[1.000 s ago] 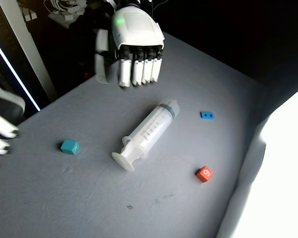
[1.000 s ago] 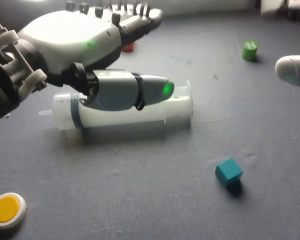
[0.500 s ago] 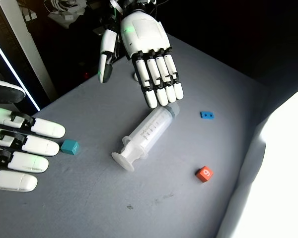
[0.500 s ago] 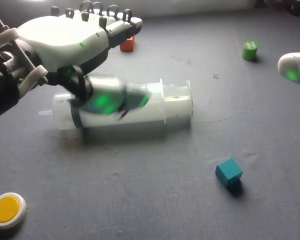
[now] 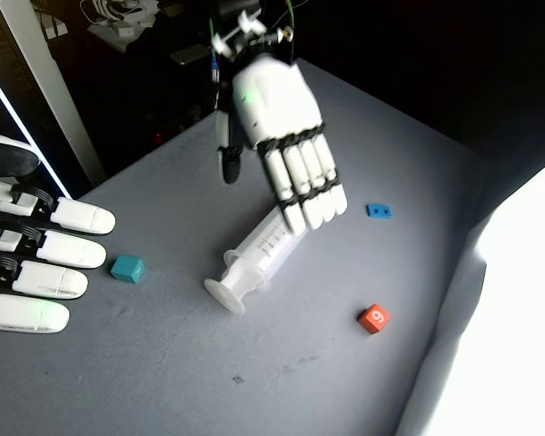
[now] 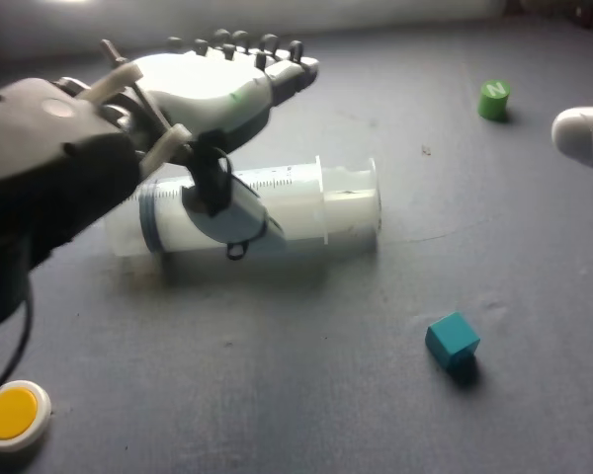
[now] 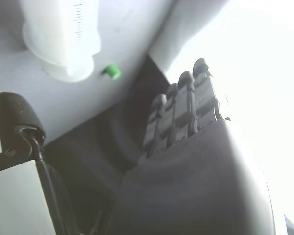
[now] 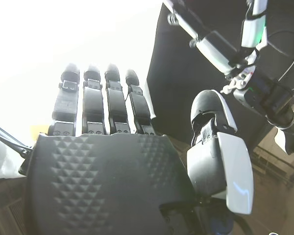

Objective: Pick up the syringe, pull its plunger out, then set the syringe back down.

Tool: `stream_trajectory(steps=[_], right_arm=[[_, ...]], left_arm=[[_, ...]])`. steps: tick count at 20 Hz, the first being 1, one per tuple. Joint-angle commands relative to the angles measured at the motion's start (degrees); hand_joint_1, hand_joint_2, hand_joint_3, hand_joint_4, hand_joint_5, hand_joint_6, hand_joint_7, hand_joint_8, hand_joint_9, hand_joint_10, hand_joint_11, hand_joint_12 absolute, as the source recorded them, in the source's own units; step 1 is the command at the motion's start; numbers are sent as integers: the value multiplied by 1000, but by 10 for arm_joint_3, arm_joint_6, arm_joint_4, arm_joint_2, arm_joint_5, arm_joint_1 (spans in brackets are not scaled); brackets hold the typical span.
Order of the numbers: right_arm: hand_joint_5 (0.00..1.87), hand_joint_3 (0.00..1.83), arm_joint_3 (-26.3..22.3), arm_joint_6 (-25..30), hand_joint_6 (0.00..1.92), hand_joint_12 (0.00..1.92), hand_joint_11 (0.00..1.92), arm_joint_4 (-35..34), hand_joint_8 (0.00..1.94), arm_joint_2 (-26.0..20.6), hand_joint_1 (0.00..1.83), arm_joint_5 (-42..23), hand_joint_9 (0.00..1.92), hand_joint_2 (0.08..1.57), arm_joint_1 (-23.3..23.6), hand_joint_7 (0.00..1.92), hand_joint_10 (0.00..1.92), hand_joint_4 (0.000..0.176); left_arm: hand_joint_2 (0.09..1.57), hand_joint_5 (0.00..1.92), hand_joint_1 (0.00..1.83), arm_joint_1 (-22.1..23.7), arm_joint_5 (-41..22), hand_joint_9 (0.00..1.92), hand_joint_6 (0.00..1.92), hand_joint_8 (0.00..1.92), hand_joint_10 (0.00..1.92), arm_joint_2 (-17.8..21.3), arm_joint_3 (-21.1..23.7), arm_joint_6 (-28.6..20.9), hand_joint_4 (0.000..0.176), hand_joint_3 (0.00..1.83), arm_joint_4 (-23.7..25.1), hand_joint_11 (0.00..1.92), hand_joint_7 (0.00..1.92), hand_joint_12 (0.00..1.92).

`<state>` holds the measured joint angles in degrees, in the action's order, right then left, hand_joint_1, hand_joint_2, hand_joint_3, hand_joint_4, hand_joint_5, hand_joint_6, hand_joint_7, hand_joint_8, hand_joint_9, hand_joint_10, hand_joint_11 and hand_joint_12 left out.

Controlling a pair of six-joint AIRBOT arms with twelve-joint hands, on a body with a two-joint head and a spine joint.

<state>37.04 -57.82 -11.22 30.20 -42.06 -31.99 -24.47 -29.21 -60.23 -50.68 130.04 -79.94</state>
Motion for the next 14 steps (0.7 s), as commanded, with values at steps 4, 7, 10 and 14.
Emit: stream_trajectory(steps=[4, 7, 10, 14], right_arm=[[180, 0, 9, 42, 5, 200, 0, 28, 6, -2, 65, -69, 119, 1270, 3, 171, 4, 0], [191, 2, 13, 47, 3, 219, 0, 28, 3, 6, 51, -59, 134, 1275, 2, 186, 4, 0], [227, 0, 22, 47, 7, 279, 0, 20, 5, 22, 81, -55, 155, 1269, 2, 213, 6, 0], [241, 0, 24, 36, 4, 347, 0, 14, 4, 35, 108, -95, 184, 1263, -9, 236, 8, 0]], left_arm=[[861, 0, 1048, -6, -28, 0, 0, 0, 0, -26, -30, 44, 0, 0, -9, 13, 0, 30], [842, 0, 1078, -19, -43, 0, 0, 0, 0, -43, -48, 47, 0, 0, -16, 4, 0, 19], [831, 0, 1105, -24, -53, 0, 0, 5, 0, -56, -66, 81, 0, 0, -53, 31, 13, 30], [851, 0, 1118, -35, -53, 0, 0, 0, 0, -75, -90, 97, 0, 1, -68, 23, 1, 44]])
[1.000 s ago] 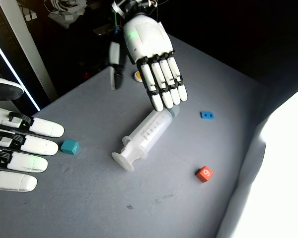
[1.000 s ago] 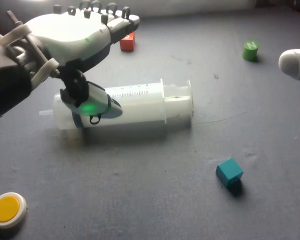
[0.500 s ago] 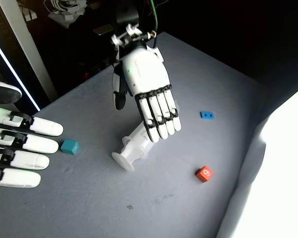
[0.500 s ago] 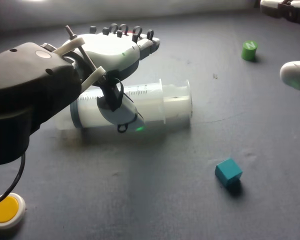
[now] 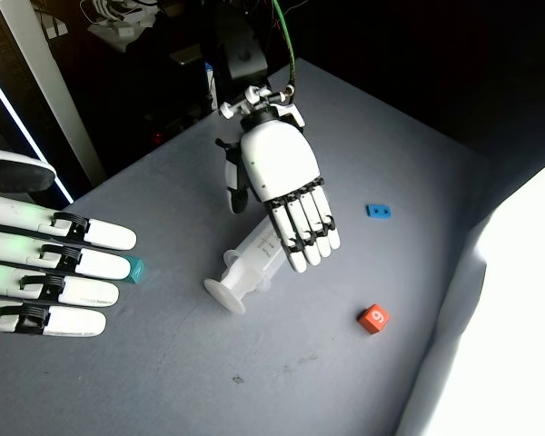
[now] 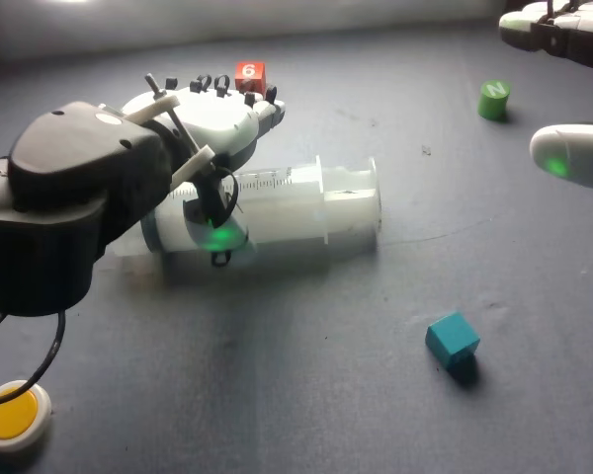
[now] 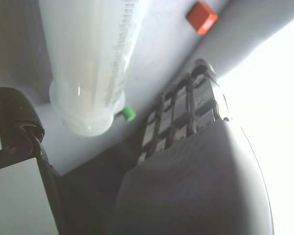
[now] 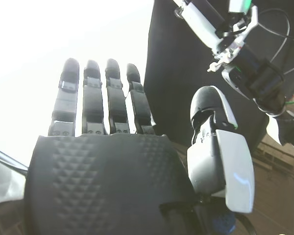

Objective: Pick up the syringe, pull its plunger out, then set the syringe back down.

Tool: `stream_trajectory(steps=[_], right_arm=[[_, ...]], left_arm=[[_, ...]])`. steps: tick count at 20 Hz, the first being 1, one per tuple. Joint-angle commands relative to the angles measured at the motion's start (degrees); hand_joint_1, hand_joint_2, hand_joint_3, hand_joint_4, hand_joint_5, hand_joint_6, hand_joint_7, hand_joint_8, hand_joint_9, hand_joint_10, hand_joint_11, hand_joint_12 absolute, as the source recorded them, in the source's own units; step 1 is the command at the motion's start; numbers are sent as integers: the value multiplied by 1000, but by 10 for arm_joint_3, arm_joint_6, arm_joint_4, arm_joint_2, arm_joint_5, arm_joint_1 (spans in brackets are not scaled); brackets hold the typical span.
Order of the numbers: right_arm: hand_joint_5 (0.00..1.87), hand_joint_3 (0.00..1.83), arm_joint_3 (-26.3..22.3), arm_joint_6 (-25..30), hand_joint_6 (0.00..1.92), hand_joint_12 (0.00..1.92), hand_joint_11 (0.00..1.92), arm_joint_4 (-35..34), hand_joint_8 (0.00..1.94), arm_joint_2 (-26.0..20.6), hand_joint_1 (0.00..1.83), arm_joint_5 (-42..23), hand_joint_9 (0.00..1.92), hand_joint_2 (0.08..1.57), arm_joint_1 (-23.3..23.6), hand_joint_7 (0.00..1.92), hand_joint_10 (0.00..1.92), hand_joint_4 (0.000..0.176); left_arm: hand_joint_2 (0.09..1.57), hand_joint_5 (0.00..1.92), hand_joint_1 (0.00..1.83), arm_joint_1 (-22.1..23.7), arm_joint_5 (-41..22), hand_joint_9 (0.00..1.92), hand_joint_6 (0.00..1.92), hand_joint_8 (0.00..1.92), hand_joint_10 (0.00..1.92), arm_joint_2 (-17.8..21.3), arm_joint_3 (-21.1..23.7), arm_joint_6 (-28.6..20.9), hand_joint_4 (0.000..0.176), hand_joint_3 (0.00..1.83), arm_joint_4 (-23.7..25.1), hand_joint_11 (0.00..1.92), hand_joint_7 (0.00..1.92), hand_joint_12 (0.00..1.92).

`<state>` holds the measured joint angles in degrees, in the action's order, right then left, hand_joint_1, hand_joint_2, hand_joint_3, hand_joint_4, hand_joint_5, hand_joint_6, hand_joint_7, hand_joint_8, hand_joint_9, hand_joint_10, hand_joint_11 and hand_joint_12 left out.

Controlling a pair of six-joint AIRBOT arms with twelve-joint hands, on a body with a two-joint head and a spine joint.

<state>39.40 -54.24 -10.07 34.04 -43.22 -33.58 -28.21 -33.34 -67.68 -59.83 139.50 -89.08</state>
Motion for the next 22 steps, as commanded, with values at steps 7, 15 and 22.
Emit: stream_trajectory(steps=[7, 15, 22], right_arm=[[254, 0, 0, -16, 3, 396, 0, -4, 1, -2, 139, -94, 205, 1267, -6, 253, 3, 0], [251, 1, -1, -18, 1, 432, 0, -4, 1, -2, 96, -86, 203, 1285, -8, 251, 1, 0], [296, 0, -1, -24, 5, 565, 0, -4, 3, 0, 175, -72, 245, 1278, -9, 293, 6, 0]], left_arm=[[861, 0, 1133, -31, -13, 13, 0, 3, 3, -32, -32, -29, 0, 0, 22, 0, 28, 189], [912, 76, 1101, -54, -14, 145, 6, 9, 17, -61, -70, -50, 0, 10, 37, 0, 137, 514], [1191, 647, 1001, -55, -15, 845, 30, 52, 111, -69, -73, -52, 0, 3, 40, 392, 826, 1050]])
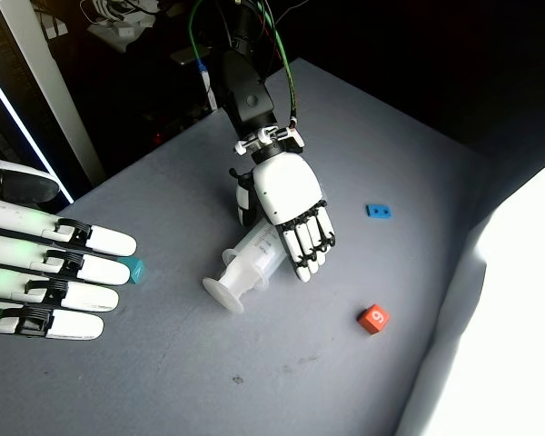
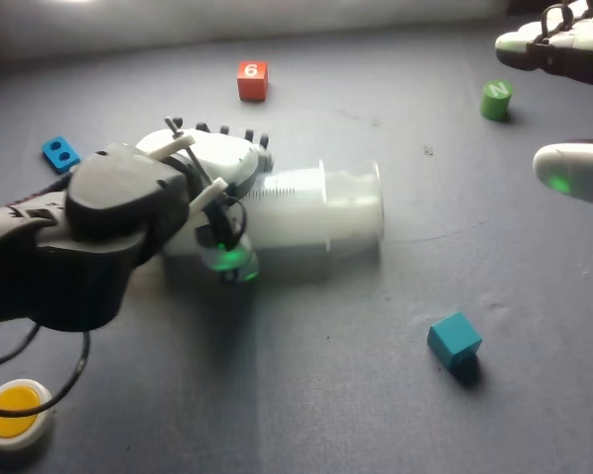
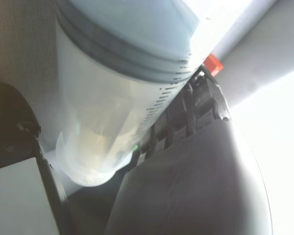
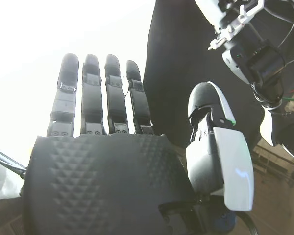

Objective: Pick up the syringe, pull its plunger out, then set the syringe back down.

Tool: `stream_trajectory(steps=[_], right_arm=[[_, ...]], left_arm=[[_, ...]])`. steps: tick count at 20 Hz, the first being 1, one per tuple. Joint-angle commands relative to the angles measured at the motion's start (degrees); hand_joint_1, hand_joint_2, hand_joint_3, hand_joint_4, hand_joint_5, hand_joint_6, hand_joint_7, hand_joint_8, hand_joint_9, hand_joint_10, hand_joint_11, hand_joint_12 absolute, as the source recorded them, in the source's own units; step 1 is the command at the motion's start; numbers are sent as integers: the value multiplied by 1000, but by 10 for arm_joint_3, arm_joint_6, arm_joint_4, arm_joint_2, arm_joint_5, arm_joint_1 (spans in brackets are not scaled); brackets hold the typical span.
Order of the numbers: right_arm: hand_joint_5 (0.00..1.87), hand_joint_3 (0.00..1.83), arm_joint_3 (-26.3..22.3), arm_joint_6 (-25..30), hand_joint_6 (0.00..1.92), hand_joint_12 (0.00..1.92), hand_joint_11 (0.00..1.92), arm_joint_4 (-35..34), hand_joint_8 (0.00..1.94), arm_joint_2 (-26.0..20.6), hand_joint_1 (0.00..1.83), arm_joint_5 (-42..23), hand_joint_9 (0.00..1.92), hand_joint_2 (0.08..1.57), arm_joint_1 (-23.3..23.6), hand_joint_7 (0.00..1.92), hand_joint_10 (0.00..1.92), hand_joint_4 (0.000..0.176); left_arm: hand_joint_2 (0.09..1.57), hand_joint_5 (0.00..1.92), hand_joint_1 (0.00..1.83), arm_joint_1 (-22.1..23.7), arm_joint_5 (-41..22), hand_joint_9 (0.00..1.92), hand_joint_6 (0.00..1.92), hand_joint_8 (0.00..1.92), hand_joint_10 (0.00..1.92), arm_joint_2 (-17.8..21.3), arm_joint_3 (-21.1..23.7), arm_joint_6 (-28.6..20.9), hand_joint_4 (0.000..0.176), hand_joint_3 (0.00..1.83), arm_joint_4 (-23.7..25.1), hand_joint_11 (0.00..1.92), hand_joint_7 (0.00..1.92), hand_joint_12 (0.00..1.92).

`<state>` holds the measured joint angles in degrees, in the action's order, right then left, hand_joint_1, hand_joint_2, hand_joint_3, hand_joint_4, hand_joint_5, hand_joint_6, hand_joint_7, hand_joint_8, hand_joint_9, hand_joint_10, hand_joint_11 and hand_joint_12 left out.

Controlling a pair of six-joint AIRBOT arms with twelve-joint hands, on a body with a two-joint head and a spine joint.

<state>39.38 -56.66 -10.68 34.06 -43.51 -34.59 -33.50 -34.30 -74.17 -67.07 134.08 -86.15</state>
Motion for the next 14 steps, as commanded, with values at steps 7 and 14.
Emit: stream_trajectory(steps=[7, 14], right_arm=[[316, 3, -2, 0, 1, 580, 0, 2, 2, -1, 164, -68, 252, 1283, 1, 305, 2, 0], [332, 0, -2, 27, 2, 633, 0, 1, 5, 0, 178, -58, 279, 1269, 1, 329, 7, 0]], left_arm=[[1262, 671, 1143, 4, -5, 671, 1385, 1461, 1386, -5, 3, -2, 0, 2, 10, 575, 765, 1605], [1328, 589, 1095, 44, 50, 558, 1498, 1633, 1486, 21, 11, -2, 0, 1, -14, 452, 639, 1702]])
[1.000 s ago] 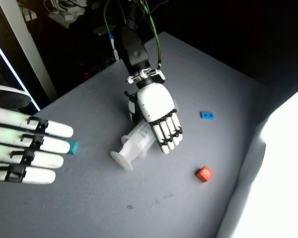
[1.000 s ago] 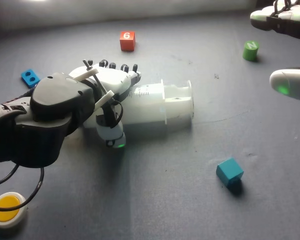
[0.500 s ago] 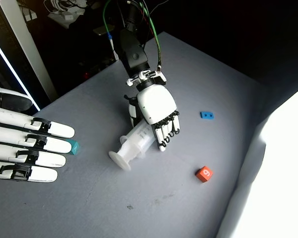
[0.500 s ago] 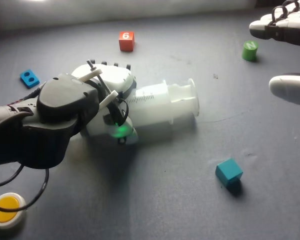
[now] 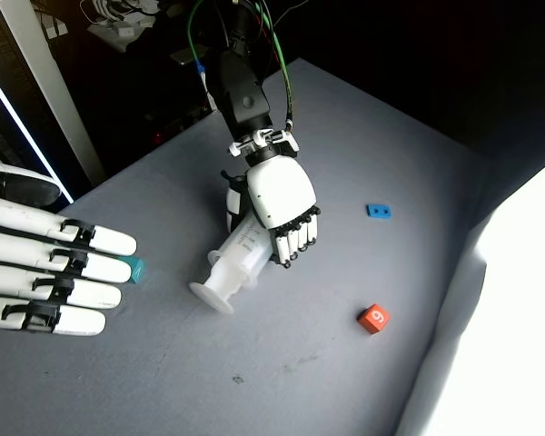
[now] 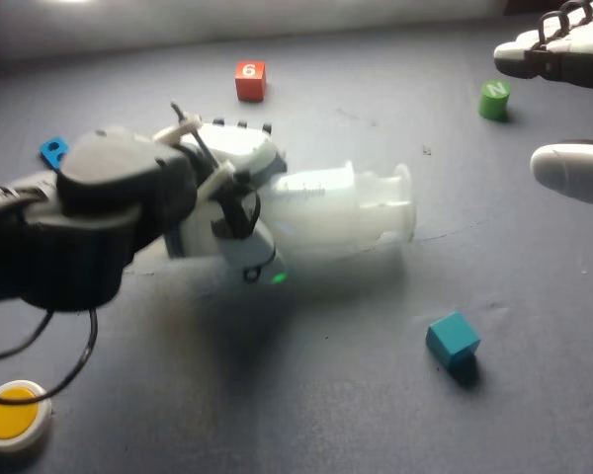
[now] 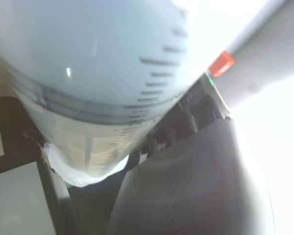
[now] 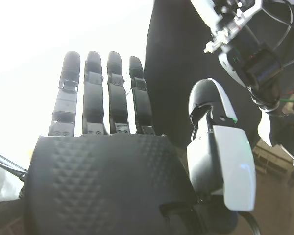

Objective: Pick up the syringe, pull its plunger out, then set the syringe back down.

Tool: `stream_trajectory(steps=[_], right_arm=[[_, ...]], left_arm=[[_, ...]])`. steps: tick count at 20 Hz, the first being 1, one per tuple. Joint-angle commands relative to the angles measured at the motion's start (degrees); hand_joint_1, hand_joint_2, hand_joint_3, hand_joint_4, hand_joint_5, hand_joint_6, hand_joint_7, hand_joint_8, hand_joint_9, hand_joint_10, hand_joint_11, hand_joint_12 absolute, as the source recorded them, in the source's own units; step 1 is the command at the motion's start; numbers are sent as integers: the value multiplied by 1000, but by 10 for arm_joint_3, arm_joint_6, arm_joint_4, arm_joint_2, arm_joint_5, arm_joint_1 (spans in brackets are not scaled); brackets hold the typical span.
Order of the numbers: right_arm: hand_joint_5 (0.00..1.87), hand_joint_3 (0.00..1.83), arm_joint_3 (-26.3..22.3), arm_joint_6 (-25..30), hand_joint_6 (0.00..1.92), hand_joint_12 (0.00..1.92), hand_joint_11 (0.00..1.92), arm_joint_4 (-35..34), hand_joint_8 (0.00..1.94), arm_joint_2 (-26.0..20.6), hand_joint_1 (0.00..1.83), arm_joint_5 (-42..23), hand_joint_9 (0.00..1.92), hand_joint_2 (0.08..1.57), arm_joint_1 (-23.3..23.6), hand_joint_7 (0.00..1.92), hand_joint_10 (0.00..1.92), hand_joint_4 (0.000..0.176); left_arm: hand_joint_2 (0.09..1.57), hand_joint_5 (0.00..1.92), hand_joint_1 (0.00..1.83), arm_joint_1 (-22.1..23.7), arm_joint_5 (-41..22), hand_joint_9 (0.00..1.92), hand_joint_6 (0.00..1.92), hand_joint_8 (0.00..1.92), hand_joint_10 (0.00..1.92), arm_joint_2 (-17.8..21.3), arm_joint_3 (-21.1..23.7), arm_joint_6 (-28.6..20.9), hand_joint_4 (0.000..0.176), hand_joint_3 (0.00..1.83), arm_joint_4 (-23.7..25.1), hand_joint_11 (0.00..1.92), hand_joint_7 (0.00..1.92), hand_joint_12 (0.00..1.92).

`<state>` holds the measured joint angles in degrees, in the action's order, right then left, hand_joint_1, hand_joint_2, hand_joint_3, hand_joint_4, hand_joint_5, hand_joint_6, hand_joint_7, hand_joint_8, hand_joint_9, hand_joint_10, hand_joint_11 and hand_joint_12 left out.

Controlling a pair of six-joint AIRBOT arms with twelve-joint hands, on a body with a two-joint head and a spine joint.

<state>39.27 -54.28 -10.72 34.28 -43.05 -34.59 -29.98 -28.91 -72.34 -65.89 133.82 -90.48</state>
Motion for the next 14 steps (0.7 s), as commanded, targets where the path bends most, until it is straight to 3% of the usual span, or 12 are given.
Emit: stream_trajectory(steps=[1, 4, 6, 7, 8, 10, 11, 12, 14], right_arm=[[330, 1, -1, 11, 1, 633, 0, 2, 6, -2, 178, -56, 282, 1273, 3, 332, 8, 0], [324, 0, -1, 41, 1, 642, 0, 2, 0, 0, 213, -43, 274, 1265, 12, 320, 3, 0], [323, 0, 0, 43, 2, 641, 0, 2, 2, 5, 250, -43, 271, 1251, 22, 316, 2, 0], [284, 0, 1, 43, 0, 610, 0, 2, 0, 10, 443, -43, 246, 1154, 29, 276, 1, 0], [284, 0, 2, 43, 0, 610, 0, 2, 0, 13, 443, -43, 246, 1154, 33, 276, 1, 0], [159, 0, 6, 45, 0, 432, 0, -3, 0, 23, 643, -43, 161, 1007, 47, 174, 0, 0], [71, 0, 7, 45, 0, 314, 0, -18, 0, 26, 784, -43, 128, 969, 52, 128, 0, 0], [2, 0, 10, 45, 0, 75, 0, -48, 0, 31, 1081, -43, 73, 934, 59, 74, 0, 0], [0, 0, 20, 55, 0, 50, 10, -81, 7, 41, 1128, -28, 91, 937, 76, 86, 10, 0]], left_arm=[[1330, 585, 1093, 17, 5, 559, 1509, 1635, 1492, 10, 5, 1, 0, 1, 28, 452, 638, 1703], [1314, 600, 1101, 39, 4, 602, 1535, 1536, 1411, 36, 34, 1, 7, 0, 16, 510, 674, 1589], [1311, 600, 1104, 52, 4, 606, 1519, 1549, 1463, 52, 51, 1, 0, 1, 3, 520, 682, 1635], [1307, 609, 1109, 59, 5, 606, 1497, 1545, 1459, 59, 59, 1, 0, 0, -6, 509, 688, 1661], [1307, 609, 1109, 64, 6, 606, 1497, 1545, 1459, 64, 63, 2, 0, 0, -11, 509, 688, 1661], [1297, 614, 1115, 80, 8, 629, 1530, 1468, 1391, 77, 75, 19, 3, 0, -32, 506, 713, 1616], [1290, 631, 1119, 85, 11, 637, 1510, 1456, 1400, 81, 78, 19, 7, 0, -34, 517, 720, 1641], [1291, 624, 1118, 89, 14, 636, 1540, 1437, 1380, 85, 82, 19, 7, 0, -35, 507, 721, 1626], [1291, 623, 1117, 96, 19, 640, 1543, 1431, 1351, 93, 87, 21, 7, 0, -38, 497, 722, 1615]])
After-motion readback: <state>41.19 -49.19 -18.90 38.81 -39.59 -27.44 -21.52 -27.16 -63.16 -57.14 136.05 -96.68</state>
